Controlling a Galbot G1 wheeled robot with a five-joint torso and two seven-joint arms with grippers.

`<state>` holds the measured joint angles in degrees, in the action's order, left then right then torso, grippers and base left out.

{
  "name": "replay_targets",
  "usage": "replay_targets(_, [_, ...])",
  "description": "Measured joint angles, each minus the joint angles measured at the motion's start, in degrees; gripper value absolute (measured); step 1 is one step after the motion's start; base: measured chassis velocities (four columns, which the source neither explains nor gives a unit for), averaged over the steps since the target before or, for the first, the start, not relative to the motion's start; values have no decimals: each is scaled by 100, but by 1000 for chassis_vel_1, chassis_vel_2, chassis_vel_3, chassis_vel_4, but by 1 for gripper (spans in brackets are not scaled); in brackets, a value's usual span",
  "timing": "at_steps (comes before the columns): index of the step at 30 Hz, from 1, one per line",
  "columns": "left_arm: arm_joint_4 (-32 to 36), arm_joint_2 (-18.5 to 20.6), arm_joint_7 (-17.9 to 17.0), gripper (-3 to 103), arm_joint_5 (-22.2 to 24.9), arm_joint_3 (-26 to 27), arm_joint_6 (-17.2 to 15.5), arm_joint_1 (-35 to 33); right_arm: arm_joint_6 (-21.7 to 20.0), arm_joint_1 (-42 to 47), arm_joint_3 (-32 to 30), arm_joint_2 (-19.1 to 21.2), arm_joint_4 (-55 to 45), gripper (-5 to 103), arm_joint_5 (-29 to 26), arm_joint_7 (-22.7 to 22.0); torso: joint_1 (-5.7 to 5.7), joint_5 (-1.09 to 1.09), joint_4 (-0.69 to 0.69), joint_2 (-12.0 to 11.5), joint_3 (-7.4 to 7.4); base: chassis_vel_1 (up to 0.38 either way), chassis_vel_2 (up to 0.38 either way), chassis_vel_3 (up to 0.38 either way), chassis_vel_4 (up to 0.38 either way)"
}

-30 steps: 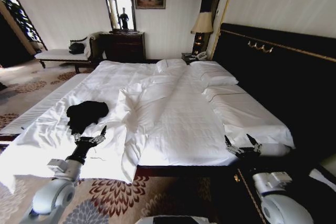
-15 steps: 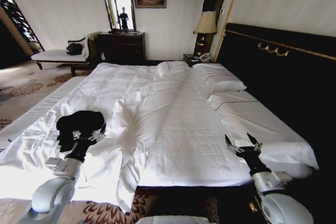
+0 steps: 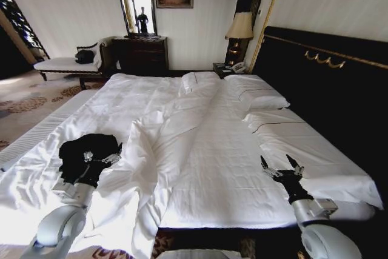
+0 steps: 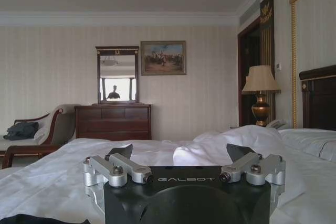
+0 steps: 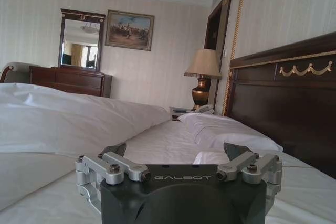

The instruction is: Fold the clothes on the bed.

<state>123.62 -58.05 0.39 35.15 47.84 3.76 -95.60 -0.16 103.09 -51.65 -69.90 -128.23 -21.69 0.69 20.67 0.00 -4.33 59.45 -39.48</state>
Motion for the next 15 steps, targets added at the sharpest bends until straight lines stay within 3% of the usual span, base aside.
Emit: replay_targets(15, [5,-33,0,100,-14,-3,5,-7,4,29,38,-76,53,100,82,-76,5,0,0,-2,-2,0,0,0,0])
